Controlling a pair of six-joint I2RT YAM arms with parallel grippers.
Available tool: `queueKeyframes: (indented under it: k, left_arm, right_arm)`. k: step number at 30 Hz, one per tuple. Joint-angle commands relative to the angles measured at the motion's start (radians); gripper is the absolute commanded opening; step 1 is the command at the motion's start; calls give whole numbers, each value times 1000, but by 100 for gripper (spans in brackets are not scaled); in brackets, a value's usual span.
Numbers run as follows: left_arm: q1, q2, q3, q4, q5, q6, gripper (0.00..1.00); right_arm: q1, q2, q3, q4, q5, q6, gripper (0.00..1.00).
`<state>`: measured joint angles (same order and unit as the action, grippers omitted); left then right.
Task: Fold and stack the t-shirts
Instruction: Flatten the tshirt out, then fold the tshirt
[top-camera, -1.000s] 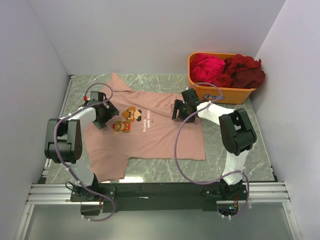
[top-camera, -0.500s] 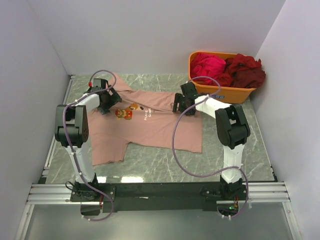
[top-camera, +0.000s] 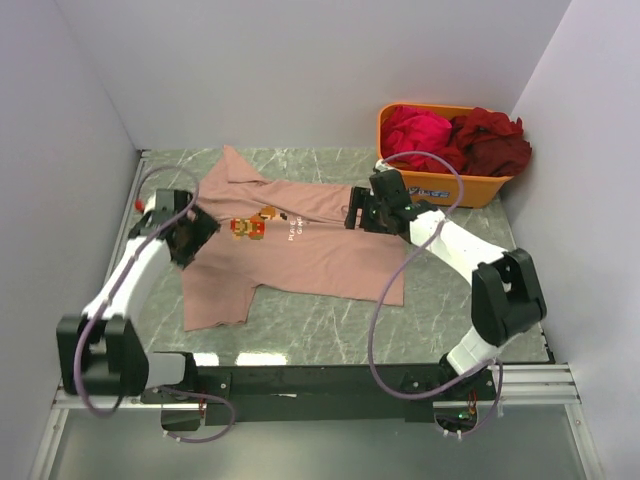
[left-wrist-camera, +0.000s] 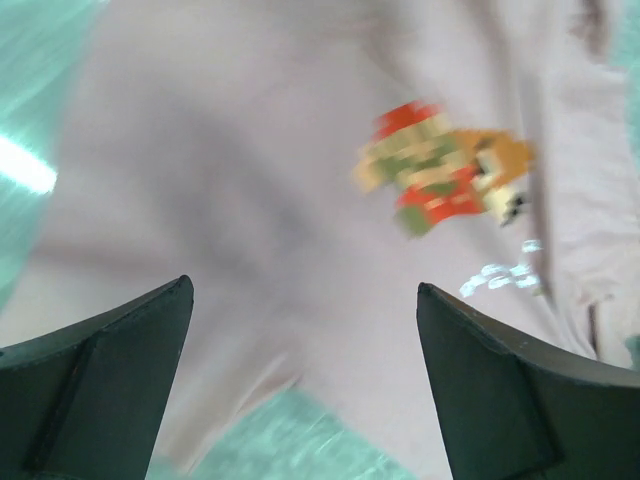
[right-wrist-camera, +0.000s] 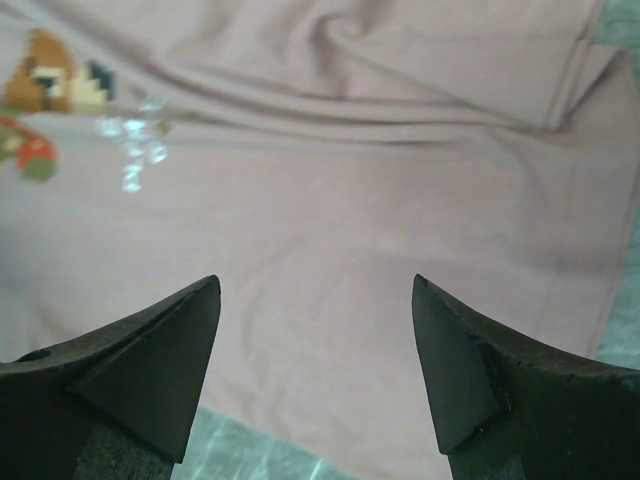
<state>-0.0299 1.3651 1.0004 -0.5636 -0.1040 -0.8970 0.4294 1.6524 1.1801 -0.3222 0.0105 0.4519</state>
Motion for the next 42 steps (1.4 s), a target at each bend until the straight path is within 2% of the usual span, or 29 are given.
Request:
queueKeyframes:
  k: [1, 4, 11, 13, 17, 22, 25, 28, 29, 32, 37, 42]
  left_arm:
    - [4, -105, -132, -203, -107, -152, 99]
    - [8, -207, -235, -260, -170, -236, 100]
    - [25, -186, -358, -288, -149, -353, 99]
    - [25, -190, -373, -298, -161, -370, 94]
    - [25, -222, -433, -280, -163, -385, 77]
    - [27, -236, -502, -213, -126, -385, 65]
    - [27, -206, -505, -194, -140, -381, 50]
    - [27, -186, -491, -197, -169, -375, 16]
    - [27, -190, -481, -202, -177, -378, 1]
    - [27, -244, -459, -245, -209, -402, 1]
    - [27, -452, -411, -323, -263, -430, 1]
    - [27, -613, -381, -361, -240, -425, 1]
  right_arm:
    - [22, -81, -52, 25, 8, 24, 84]
    - [22, -150, -111, 51, -7, 47, 84]
    - [22, -183, -137, 34, 16, 48, 84]
    - [20, -183, -139, 41, -6, 45, 84]
    - [14, -168, -142, 63, -53, 44, 84]
    - [5, -154, -135, 49, -26, 37, 84]
    - [3, -166, -142, 48, -21, 37, 84]
    - [5, -190, -163, 32, 9, 41, 84]
    - [5, -200, -180, 14, 14, 41, 84]
    - [3, -262, -247, -41, 25, 48, 84]
    - [9, -436, -373, -172, 75, 82, 84]
    - [12, -545, -511, -276, 78, 183, 83]
